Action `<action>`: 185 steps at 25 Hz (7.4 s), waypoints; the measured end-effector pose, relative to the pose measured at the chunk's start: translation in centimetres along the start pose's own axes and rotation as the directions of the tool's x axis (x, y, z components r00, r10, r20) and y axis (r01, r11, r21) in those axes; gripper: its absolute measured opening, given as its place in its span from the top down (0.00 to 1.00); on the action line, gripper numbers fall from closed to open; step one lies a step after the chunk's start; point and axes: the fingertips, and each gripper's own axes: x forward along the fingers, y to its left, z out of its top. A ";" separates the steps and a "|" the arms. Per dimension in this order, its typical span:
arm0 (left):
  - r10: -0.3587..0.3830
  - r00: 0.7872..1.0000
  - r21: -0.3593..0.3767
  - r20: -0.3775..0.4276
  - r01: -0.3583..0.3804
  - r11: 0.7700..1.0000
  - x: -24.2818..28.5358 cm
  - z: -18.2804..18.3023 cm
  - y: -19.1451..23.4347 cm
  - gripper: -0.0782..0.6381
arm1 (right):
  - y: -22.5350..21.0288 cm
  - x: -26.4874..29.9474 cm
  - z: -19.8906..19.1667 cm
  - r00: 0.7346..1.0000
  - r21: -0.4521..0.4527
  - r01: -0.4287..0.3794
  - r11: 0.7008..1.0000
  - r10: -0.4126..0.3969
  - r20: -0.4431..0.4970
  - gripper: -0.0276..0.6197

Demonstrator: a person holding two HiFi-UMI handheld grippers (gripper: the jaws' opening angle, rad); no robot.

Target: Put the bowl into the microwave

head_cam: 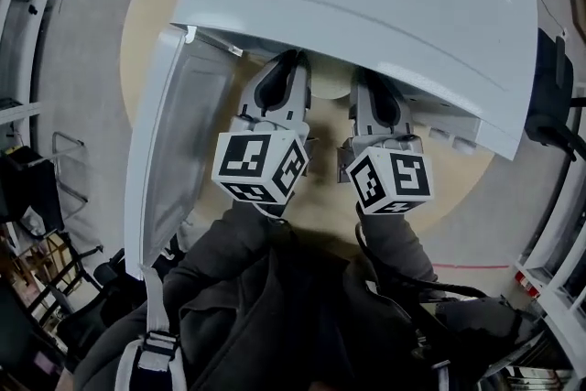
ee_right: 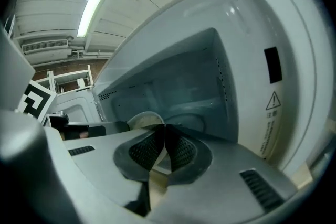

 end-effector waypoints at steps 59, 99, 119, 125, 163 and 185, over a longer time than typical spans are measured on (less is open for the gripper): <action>-0.033 0.990 0.091 0.137 0.020 0.996 -0.6 -1.0 -0.8 0.82 | -1.7 2.5 0.3 0.987 -0.181 0.046 0.982 -0.017 0.159 0.77; -0.135 0.991 0.235 0.006 0.130 0.963 3.5 -3.8 -3.4 0.88 | -2.2 3.1 -3.4 0.999 -0.188 0.036 0.982 -0.042 -0.030 0.94; -0.104 0.994 0.210 0.041 0.093 0.973 4.0 -2.3 -1.5 0.88 | -1.5 4.1 -1.9 0.997 -0.273 0.041 0.961 -0.056 -0.048 0.94; -0.092 0.994 0.195 0.065 0.077 0.978 0.8 -4.3 -2.7 0.88 | -1.6 1.2 -3.3 0.998 -0.259 0.022 0.966 -0.035 -0.048 0.94; 0.007 0.965 0.260 0.261 -0.077 0.963 -27.4 -0.4 -19.7 0.88 | 11.6 -28.3 1.7 0.905 -0.178 -0.398 0.900 0.417 0.081 0.94; -0.008 0.934 0.298 0.358 -0.106 0.949 -27.2 3.6 -21.2 0.88 | 12.2 -27.8 5.8 0.891 -0.266 -0.389 0.882 0.434 0.136 0.95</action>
